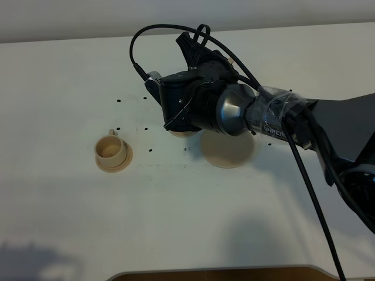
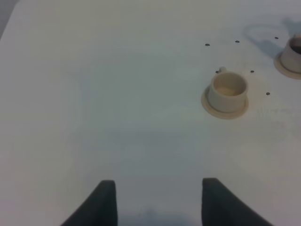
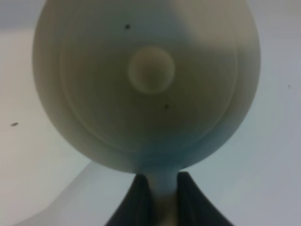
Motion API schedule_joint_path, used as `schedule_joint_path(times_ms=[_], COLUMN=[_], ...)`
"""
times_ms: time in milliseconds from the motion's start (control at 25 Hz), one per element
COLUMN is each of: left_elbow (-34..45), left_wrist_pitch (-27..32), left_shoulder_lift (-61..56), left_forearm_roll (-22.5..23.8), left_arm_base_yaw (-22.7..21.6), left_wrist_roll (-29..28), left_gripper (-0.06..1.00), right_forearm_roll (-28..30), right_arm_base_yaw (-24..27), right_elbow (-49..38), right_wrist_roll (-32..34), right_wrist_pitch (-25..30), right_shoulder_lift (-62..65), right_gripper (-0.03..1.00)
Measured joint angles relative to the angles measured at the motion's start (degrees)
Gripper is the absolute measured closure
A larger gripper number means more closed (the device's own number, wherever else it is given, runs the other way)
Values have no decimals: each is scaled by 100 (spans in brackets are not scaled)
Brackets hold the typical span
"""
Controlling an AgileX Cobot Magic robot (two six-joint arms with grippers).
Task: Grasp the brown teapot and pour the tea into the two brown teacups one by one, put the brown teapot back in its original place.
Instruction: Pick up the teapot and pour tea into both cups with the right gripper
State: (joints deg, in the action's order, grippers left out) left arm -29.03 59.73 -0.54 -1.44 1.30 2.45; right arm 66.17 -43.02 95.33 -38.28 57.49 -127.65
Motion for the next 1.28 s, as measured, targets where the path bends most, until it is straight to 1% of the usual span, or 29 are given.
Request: schedule_joint_path(times_ms=[160, 280, 520, 880, 1000, 1280], left_elbow=[0, 0, 0, 0, 0, 0], left_wrist_pitch=[0, 0, 0, 0, 0, 0], left_shoulder_lift=[0, 0, 0, 0, 0, 0], left_forearm_roll=[0, 0, 0, 0, 0, 0], left_arm_base_yaw=[0, 0, 0, 0, 0, 0], left_wrist_roll=[0, 0, 0, 0, 0, 0], left_gripper=[49, 49, 49, 49, 49, 49], right_forearm_roll=[-45, -124, -433, -1084, -1467, -2519], right_arm_base_yaw=[0, 0, 0, 0, 6, 30], right_elbow=[0, 0, 0, 0, 71, 431], right_wrist_roll=[15, 146, 608, 1587, 2022, 2740], right_wrist_pitch=[0, 0, 97, 557, 627, 817], right_shoulder_lift=[0, 0, 0, 0, 10, 187], right_gripper=[85, 85, 85, 85, 85, 85])
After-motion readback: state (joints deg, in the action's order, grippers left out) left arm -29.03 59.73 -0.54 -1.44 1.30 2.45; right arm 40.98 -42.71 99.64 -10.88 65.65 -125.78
